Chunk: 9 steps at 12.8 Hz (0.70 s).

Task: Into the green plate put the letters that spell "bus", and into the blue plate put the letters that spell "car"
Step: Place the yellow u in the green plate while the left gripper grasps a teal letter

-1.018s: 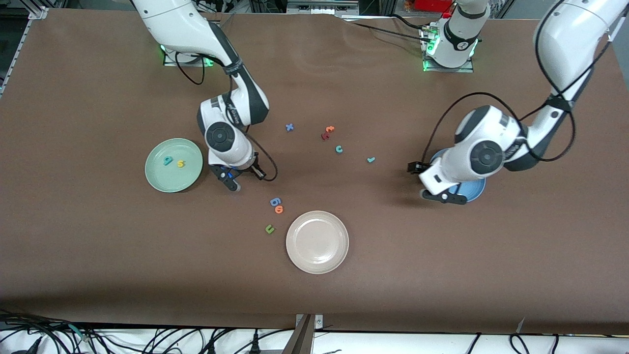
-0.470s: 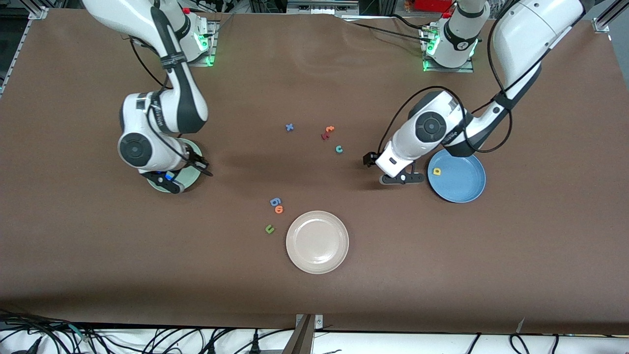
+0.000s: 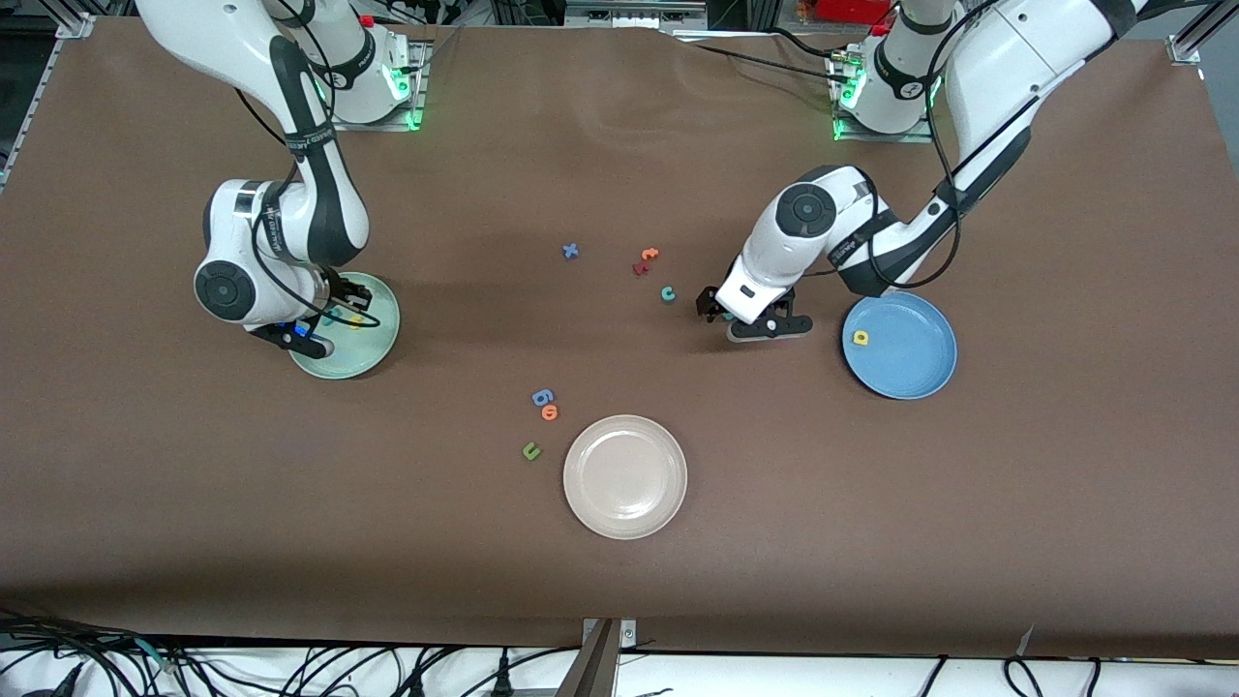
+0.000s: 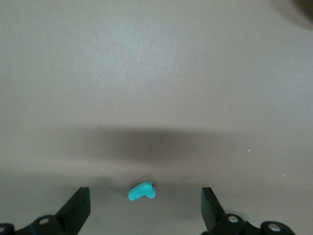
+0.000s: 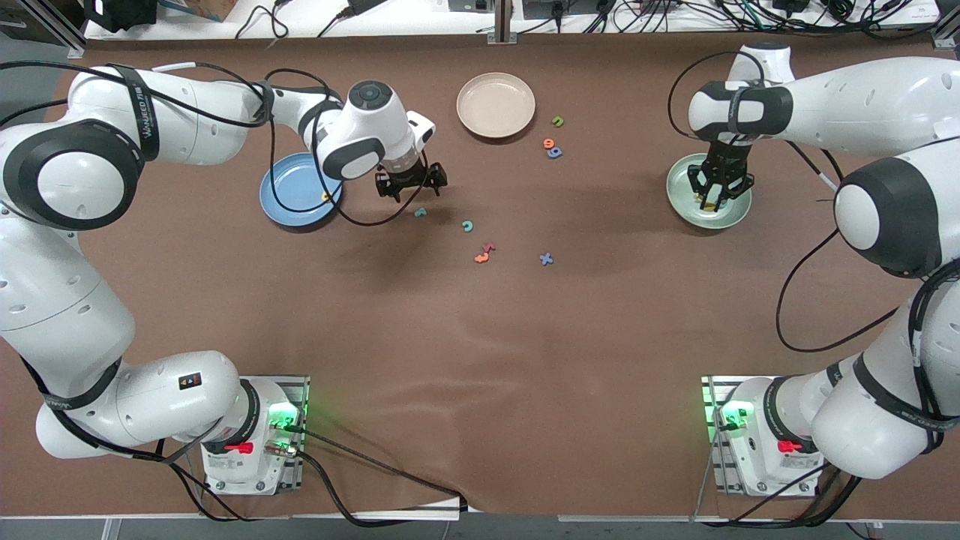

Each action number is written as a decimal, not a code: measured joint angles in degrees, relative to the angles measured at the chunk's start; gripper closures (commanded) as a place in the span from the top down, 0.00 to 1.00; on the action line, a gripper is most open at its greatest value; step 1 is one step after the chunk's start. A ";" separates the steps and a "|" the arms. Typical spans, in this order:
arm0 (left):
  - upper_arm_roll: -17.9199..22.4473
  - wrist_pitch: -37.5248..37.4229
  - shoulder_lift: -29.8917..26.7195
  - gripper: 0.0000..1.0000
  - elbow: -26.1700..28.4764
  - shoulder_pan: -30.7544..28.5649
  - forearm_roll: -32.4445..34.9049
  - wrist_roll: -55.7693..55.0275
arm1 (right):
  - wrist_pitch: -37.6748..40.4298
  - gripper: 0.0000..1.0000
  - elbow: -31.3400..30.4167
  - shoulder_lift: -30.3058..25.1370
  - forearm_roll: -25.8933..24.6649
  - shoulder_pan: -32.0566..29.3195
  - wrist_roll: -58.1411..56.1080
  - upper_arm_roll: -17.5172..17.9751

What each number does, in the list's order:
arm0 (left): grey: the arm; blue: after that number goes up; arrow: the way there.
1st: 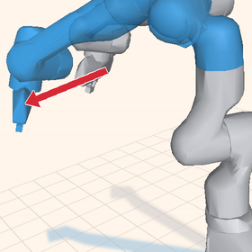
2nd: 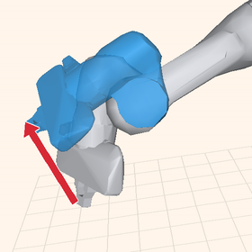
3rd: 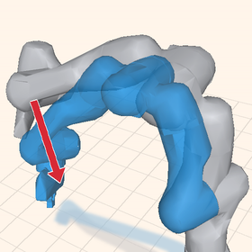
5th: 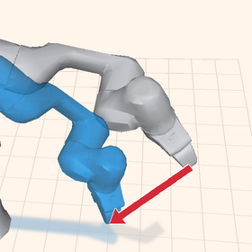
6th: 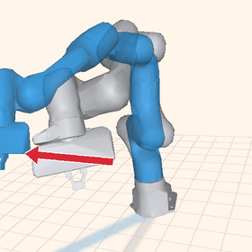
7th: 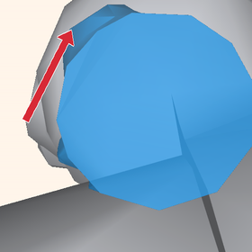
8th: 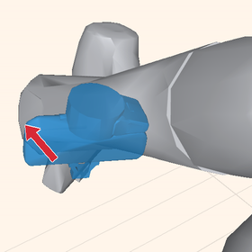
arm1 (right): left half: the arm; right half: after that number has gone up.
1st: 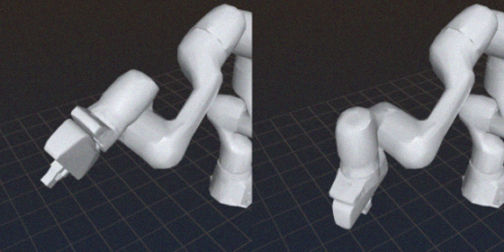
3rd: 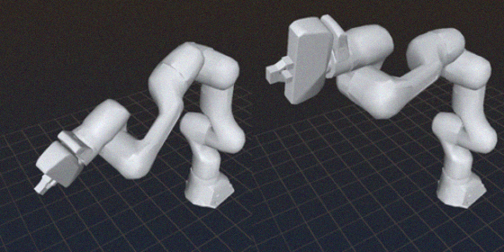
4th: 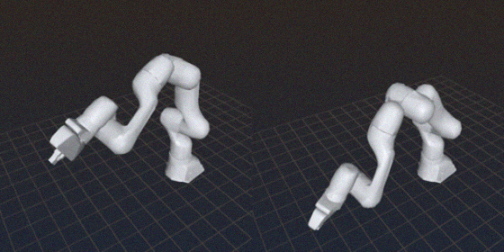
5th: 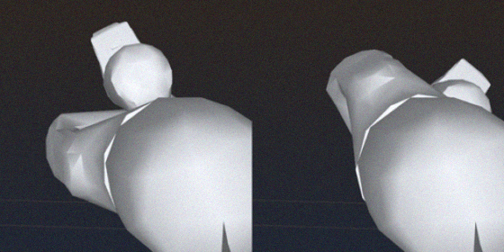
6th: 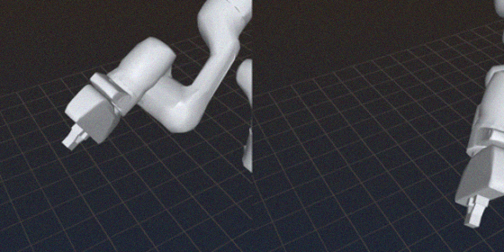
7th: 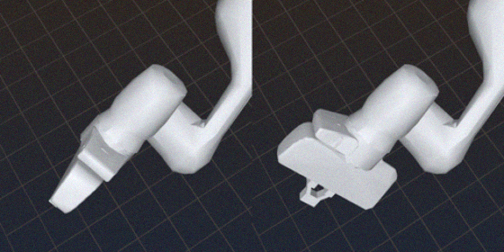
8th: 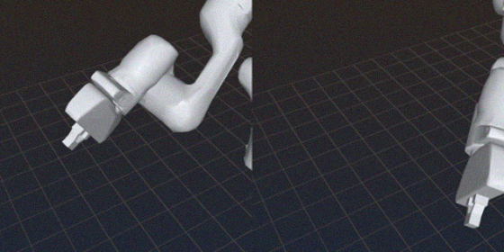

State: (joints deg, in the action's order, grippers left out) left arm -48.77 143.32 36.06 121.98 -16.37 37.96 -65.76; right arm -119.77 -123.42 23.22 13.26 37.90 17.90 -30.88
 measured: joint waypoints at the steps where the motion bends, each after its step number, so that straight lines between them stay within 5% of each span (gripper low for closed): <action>1: 0.04 0.52 0.42 0.97 0.55 0.00 1.85 -1.59 | -1.53 0.49 -0.82 0.00 0.00 0.01 -1.03 0.05; 2: 0.05 0.67 0.86 0.95 0.73 0.00 2.92 -2.54 | -2.31 0.89 -1.23 0.00 0.00 0.01 -1.63 0.05; 4: 0.07 0.70 1.56 0.94 0.74 0.15 3.64 -2.89 | -2.87 0.98 -1.29 -0.01 0.00 0.01 -2.16 0.05; 9: 0.46 0.70 2.17 0.85 0.74 1.06 3.65 -2.99 | -1.04 0.98 1.31 -2.10 0.00 0.02 -2.37 -0.85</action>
State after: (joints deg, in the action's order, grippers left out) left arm -48.31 144.02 38.23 122.72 -15.31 41.61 -68.74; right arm -120.81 -122.11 21.12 13.27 37.92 15.53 -31.74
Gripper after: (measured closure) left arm 0.110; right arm 0.026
